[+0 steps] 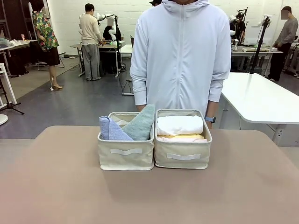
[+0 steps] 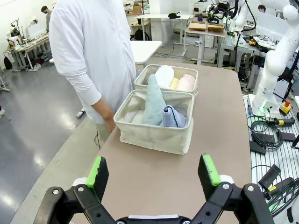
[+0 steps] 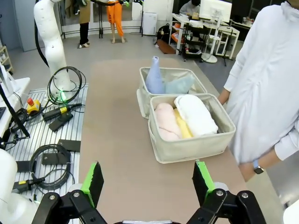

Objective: Sort the towels based on their folding style.
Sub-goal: Pick up another triangle-folded towel from the table and place it in the left Fabric basket.

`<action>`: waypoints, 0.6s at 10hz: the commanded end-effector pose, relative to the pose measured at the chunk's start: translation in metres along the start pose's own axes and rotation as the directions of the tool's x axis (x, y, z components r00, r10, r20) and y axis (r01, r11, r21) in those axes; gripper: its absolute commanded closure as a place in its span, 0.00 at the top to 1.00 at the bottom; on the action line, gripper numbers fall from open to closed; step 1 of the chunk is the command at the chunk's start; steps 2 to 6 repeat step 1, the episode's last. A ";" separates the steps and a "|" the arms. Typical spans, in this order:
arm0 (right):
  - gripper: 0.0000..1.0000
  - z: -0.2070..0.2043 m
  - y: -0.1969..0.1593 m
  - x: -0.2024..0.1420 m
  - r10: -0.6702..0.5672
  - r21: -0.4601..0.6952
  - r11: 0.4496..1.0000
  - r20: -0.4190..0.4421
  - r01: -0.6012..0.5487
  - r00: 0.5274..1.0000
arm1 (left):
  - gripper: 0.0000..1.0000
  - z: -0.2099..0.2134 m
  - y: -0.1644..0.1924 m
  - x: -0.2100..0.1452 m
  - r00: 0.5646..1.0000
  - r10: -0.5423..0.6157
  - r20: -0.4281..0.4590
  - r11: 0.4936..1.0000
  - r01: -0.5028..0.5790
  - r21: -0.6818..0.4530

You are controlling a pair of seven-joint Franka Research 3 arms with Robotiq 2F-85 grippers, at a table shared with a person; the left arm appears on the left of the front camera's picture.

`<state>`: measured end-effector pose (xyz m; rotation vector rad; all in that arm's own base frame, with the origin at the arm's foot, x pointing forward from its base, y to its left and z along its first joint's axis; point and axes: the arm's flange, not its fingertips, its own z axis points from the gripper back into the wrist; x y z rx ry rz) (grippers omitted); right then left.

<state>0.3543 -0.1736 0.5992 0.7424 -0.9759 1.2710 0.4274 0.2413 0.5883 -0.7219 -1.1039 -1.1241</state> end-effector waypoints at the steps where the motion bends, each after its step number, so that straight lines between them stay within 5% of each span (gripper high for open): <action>1: 1.00 0.001 0.000 -0.002 0.020 0.010 1.000 0.003 -0.020 1.000 | 1.00 0.000 -0.001 0.001 1.000 -0.005 0.014 1.000 0.005 0.006; 6: 1.00 0.001 0.000 -0.002 0.020 0.010 1.000 0.003 -0.020 1.000 | 1.00 0.000 -0.001 0.001 1.000 -0.005 0.014 1.000 0.005 0.006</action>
